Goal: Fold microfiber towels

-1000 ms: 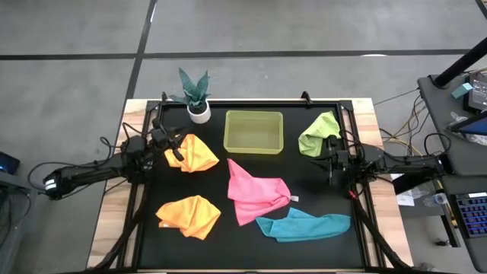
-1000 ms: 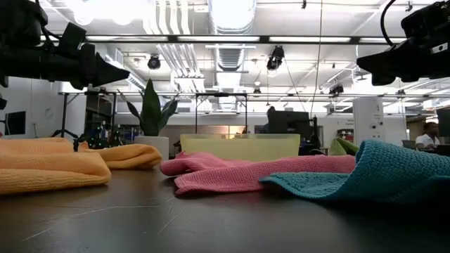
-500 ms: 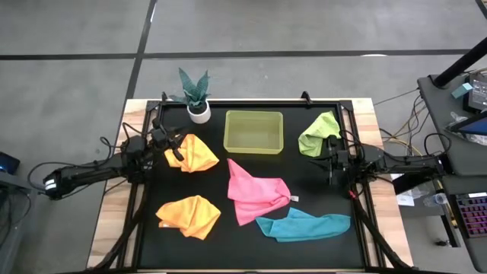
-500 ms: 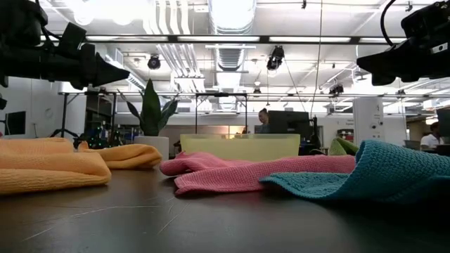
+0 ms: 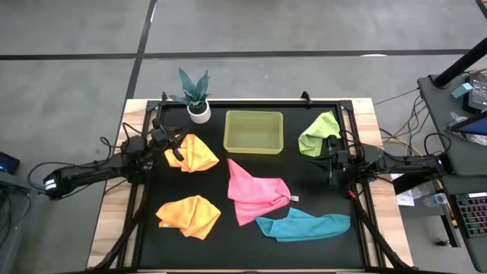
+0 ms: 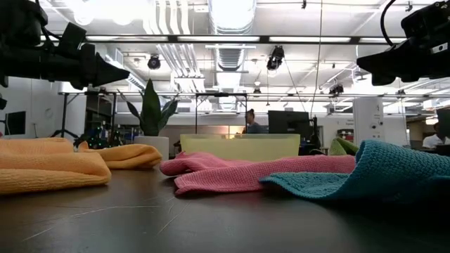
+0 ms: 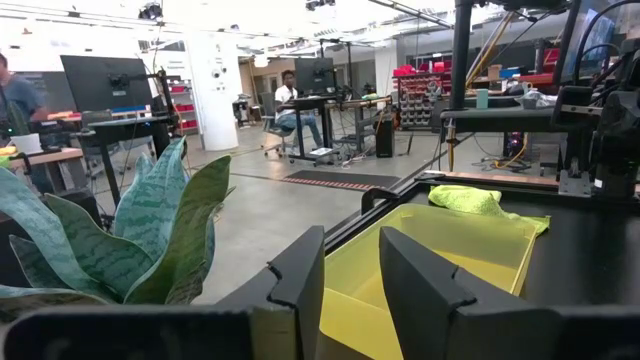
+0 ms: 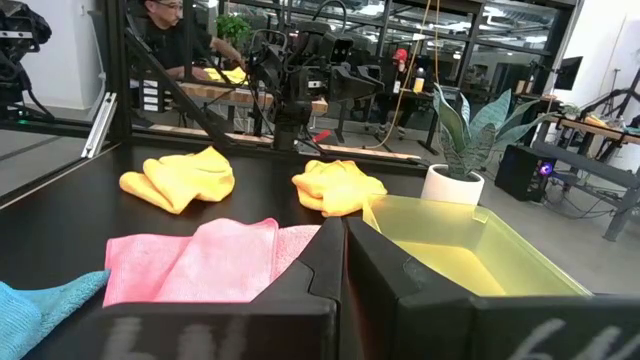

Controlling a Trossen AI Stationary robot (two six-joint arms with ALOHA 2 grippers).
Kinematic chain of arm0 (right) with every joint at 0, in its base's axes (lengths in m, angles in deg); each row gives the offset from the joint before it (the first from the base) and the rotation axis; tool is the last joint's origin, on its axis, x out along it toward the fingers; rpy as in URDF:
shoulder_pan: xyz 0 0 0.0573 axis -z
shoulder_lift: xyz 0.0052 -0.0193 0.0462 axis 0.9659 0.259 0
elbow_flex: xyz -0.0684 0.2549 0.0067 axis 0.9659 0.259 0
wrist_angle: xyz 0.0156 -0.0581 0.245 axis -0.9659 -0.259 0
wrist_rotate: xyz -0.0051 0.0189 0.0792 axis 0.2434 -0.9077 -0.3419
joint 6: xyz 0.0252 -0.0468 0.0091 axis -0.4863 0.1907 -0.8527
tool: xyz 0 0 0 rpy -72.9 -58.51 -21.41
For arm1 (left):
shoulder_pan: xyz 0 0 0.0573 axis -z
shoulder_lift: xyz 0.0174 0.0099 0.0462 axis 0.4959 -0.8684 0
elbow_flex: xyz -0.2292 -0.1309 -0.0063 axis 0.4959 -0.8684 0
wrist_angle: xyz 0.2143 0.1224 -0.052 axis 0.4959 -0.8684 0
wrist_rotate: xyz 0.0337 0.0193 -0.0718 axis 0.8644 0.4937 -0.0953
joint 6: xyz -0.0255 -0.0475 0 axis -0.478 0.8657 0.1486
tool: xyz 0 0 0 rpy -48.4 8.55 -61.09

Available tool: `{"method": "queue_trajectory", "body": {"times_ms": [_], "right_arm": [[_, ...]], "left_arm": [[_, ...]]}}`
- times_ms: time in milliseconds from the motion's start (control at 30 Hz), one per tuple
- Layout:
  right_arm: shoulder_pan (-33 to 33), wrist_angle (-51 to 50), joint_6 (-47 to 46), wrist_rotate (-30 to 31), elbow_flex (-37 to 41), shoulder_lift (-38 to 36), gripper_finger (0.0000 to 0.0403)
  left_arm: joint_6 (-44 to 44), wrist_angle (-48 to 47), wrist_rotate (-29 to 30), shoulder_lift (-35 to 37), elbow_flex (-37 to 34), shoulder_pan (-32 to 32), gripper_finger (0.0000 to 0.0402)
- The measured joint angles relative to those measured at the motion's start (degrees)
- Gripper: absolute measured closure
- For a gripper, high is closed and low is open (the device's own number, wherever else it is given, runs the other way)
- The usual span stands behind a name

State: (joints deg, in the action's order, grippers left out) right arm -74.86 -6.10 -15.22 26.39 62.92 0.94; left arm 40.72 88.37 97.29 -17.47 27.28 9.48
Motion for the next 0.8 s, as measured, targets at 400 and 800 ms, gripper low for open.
{"method": "queue_trajectory", "body": {"times_ms": [400, 800], "right_arm": [[0.00, 0.00, 0.00, 0.00, 0.00, -0.01, 0.0394], [0.01, 0.04, -2.27, -0.01, 0.00, 0.00, 0.0394]], "left_arm": [[0.00, 0.01, -0.01, -0.01, 0.00, 0.00, 0.0316], [0.00, 0.02, -0.01, -0.01, 0.00, 0.00, 0.0316]]}}
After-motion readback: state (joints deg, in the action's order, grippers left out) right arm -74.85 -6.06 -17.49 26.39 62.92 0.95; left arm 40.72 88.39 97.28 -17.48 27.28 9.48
